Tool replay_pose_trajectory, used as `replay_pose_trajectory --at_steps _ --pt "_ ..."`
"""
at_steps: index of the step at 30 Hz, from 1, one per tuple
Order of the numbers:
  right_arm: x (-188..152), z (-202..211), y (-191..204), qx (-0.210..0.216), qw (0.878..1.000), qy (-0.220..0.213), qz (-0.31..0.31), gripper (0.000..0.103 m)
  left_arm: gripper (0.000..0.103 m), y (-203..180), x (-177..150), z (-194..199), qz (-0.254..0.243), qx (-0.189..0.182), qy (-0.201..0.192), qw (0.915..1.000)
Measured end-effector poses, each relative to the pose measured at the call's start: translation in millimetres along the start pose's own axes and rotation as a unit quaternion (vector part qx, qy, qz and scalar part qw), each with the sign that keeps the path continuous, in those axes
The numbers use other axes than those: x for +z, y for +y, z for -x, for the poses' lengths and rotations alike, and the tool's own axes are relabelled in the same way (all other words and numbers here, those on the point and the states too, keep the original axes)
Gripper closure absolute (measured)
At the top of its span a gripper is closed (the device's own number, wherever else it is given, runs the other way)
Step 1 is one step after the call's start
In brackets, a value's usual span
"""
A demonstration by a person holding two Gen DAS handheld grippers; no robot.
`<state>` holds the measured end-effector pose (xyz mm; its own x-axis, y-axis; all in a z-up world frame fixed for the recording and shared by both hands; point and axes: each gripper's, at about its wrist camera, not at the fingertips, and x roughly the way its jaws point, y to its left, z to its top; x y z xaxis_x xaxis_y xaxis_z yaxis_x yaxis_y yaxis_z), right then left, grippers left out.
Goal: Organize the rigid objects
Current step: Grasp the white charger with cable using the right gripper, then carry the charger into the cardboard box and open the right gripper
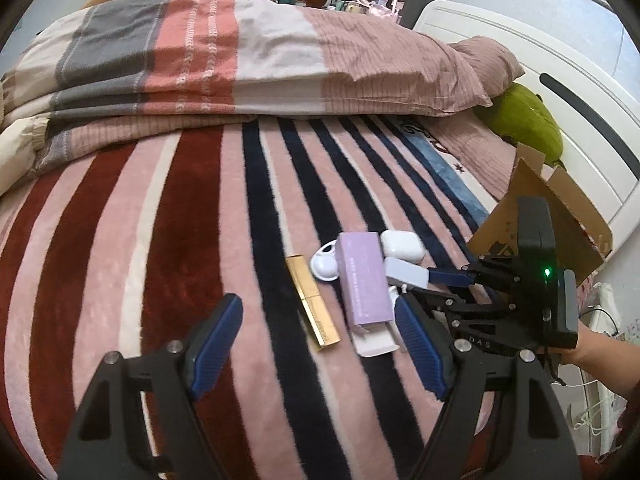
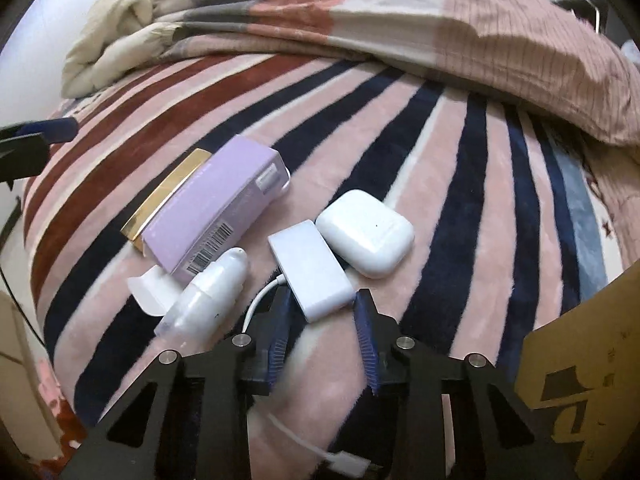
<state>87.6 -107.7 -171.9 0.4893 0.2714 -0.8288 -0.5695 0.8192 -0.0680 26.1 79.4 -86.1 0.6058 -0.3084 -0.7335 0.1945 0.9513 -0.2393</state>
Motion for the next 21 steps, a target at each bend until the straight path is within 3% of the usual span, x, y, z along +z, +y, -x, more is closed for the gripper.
replay_pose_trajectory --at_steps 5,12,19,21 --pt "5.0 26.1 8.4 0.013 1.0 -0.021 0.002 0.078 0.027 -14.9 7.9 3.7 -0.012 -0.026 -0.005 0.9996" --pt "26.4 97.7 31.7 0.048 0.994 -0.09 0.033 0.078 0.029 -48.8 35.8 11.9 -0.033 -0.098 -0.01 0.9945" --pt "45.0 158.4 26.6 0.036 0.986 -0.155 0.053 0.078 0.06 -90.2 76.2 27.1 -0.064 -0.166 -0.021 0.9838" --pt "47.1 169.5 16.5 0.027 0.985 -0.166 0.051 0.078 0.063 -109.1 88.7 26.9 -0.082 -0.175 -0.019 0.981"
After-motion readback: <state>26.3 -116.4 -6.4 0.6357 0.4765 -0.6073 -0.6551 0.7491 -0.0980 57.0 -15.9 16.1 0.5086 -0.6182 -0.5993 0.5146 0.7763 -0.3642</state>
